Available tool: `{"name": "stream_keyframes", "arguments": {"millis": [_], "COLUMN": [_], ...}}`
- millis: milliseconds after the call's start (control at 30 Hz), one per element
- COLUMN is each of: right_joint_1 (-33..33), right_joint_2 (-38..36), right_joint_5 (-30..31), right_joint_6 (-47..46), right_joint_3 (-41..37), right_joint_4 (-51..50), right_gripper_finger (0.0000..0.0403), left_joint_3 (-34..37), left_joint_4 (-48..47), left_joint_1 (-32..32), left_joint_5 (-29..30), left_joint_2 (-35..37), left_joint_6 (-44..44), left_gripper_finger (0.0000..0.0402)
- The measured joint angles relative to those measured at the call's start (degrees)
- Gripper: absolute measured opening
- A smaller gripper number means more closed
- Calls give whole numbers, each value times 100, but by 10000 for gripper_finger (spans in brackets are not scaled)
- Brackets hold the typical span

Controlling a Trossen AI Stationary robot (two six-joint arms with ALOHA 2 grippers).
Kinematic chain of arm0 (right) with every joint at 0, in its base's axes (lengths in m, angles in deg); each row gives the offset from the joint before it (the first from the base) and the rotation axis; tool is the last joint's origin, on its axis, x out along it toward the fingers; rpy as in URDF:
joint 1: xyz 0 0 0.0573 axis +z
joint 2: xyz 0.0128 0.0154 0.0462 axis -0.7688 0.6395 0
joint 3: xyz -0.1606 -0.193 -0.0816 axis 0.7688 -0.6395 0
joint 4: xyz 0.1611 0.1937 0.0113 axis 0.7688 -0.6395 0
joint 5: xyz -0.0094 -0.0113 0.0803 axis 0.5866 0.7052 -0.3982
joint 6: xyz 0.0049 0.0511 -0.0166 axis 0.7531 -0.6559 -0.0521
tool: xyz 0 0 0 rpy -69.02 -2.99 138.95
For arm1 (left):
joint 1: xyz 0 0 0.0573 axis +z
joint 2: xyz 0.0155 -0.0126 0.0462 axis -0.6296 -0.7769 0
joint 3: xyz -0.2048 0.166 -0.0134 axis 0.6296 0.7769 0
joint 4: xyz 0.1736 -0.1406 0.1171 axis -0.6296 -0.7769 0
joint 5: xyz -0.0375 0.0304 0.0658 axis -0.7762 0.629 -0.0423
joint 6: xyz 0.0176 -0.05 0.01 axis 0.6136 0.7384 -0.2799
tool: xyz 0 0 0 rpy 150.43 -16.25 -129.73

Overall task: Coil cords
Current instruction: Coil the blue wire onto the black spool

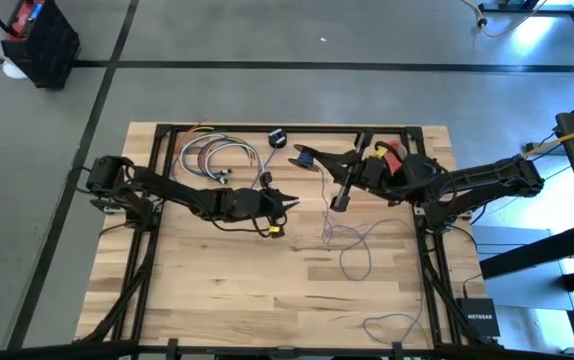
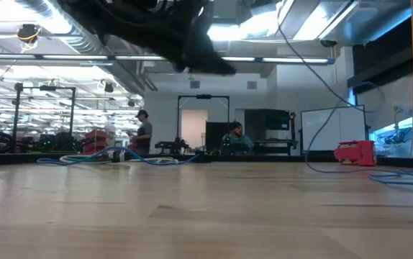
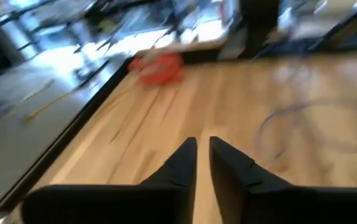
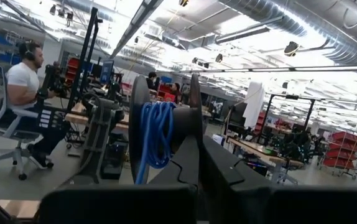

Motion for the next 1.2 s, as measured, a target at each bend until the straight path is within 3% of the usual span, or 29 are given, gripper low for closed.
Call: {"name": "stream_keyframes", "arguments": {"millis": [100, 233, 400, 767, 1067, 1200], "right_joint_1": [0, 0, 0, 0, 0, 0], "right_joint_2": [0, 0, 0, 0, 0, 0], "right_joint_5": [0, 0, 0, -100, -98, -98], "right_joint_6": [0, -2, -2, -4, -9, -11], "right_joint_3": [0, 0, -4, -7, -7, -7], "right_joint_4": [-4, -30, -87, -85, -128, -173], "right_gripper_finger": [5, 5, 5, 5, 5, 5], "left_joint_3": [-2, -4, -70, -799, -846, -844], "left_joint_4": [561, 1128, 1824, 1736, 1342, 1239], "left_joint_1": [-20, 32, 141, 39, 43, 47], "left_joint_5": [-568, -669, -1495, -1796, -894, -850], "left_joint_2": [-31, -317, -717, -1245, -1238, -1234], "left_joint_6": [23, 28, 301, -7, -195, -111], "left_gripper_finger": [89, 145, 177, 180, 148, 144]}}
